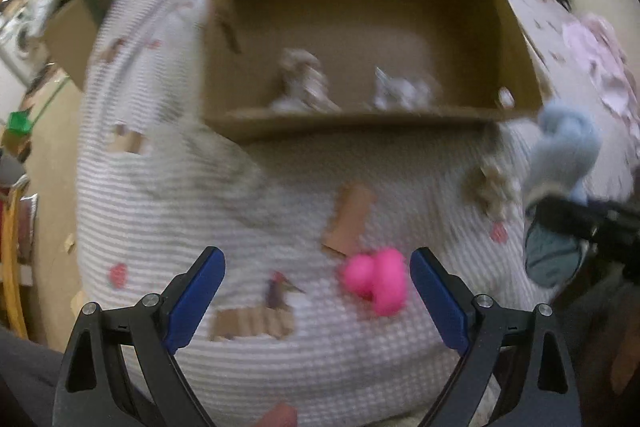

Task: Organize soft objects
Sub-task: 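Grasp the light-blue fluffy scrunchie with the right tool and lift it, then grasp the pink toy with the left tool while the right tool carries the scrunchie toward the box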

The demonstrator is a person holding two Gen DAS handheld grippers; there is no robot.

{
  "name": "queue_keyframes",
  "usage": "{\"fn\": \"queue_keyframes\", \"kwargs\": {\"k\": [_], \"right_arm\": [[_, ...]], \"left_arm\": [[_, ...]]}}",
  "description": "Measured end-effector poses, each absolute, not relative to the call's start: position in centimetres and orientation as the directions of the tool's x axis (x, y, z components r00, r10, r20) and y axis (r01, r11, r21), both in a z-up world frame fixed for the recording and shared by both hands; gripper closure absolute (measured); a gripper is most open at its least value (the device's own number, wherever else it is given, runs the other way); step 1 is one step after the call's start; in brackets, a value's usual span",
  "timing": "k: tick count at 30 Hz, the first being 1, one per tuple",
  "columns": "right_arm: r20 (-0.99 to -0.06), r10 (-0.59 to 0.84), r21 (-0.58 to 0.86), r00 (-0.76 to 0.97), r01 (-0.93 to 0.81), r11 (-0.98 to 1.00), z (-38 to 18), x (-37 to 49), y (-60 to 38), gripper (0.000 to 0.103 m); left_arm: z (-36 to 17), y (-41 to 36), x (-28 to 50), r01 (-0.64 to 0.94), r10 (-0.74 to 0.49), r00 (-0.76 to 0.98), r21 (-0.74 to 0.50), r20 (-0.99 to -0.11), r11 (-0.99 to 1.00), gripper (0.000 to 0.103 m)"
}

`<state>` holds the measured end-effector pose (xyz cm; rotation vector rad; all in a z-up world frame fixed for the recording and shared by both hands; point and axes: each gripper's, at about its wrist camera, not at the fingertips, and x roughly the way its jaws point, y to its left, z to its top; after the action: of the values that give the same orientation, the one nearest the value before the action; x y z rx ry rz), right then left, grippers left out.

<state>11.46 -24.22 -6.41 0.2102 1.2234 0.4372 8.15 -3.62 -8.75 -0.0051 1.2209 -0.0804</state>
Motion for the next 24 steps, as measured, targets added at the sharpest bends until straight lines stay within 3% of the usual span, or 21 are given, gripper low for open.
{"fn": "queue_keyframes", "kwargs": {"k": [4,6,10,12,14,15,24], "right_arm": [[-0.856,0.425,0.38,0.293,-0.201,0.903,-5.9,10.9,-25.0,0.067],[-0.852,0.426,0.382,0.304,-0.195,0.903,-5.3,10.7,-25.4,0.067],[-0.853,0.416,0.37,0.316,-0.195,0.908,-4.9,10.6,-25.7,0.066],[-0.856,0.411,0.367,0.313,-0.192,0.91,-5.0,10.7,-25.7,0.066],[-0.854,0.414,0.367,0.314,-0.199,0.909,-5.1,10.9,-25.2,0.066],[-0.855,0.412,0.364,0.314,-0.202,0.909,-5.1,10.8,-25.3,0.066],[-0.862,0.407,0.352,0.301,-0.22,0.91,-5.6,11.0,-24.6,0.066]], "left_arm": [[-10.3,-5.2,8.3,0.099,-0.086,0.31,-0.058,-0.947,0.993,0.014],[-10.8,-5.9,8.4,0.13,-0.106,0.288,-0.071,-0.952,0.989,0.029],[-11.9,-7.0,8.4,0.171,-0.135,0.235,-0.096,-0.963,0.981,0.049],[-12.2,-7.4,8.3,0.19,-0.129,0.227,-0.086,-0.965,0.978,0.065],[-11.9,-7.6,8.1,0.204,-0.13,0.238,-0.082,-0.962,0.976,0.07],[-11.8,-7.7,8.0,0.207,-0.138,0.243,-0.088,-0.96,0.974,0.082],[-10.2,-7.0,6.7,0.195,-0.124,0.261,-0.074,-0.957,0.978,0.084]]}}
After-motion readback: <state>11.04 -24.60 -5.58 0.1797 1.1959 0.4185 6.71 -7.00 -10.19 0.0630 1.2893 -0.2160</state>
